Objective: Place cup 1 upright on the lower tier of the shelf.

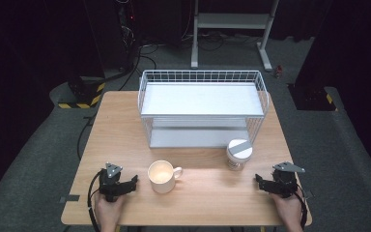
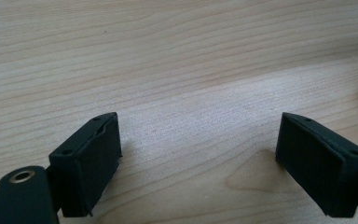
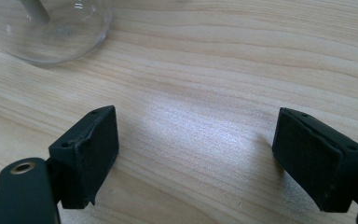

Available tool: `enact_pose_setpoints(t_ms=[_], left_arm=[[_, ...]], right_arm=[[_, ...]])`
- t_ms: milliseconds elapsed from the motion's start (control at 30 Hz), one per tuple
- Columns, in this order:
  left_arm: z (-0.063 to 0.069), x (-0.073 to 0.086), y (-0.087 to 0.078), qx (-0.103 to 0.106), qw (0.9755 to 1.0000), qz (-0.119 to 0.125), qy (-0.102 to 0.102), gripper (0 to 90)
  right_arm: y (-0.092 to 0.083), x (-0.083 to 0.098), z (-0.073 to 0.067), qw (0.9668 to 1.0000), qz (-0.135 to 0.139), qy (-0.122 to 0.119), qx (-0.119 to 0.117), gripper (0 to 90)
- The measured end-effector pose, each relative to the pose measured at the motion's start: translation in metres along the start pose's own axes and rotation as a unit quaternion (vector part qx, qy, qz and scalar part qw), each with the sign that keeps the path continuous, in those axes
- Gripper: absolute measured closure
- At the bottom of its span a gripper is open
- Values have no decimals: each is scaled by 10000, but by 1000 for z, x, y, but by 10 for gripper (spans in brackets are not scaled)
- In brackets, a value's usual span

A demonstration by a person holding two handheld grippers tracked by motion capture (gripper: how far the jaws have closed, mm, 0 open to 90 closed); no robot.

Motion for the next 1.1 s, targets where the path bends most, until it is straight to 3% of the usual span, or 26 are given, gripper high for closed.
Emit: enact_pose_setpoints(t_ms=[533,733,1100], left_arm=[[0,0,0,-6,10000,-3,-9,147],[-1,0,0,-24,10000,-4,-21,147],[-1,0,0,-26,10000,-4,-22,148]], right_arm=[[-6,3,-12,9998,136,-121,-123,148],[-8,3,-21,9991,175,-347,-155,150],[-12,-4,-39,9977,320,-510,-323,151]])
Point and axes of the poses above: each handheld gripper's, and its own axes: y roughly forward along the jaws, x roughly out of its underside, z roughly to its right, the point moved 7 cm from there along y, roughly forward along the jaws, and after that the axes turned 4 degrees about -z, right-handed, at the moved point
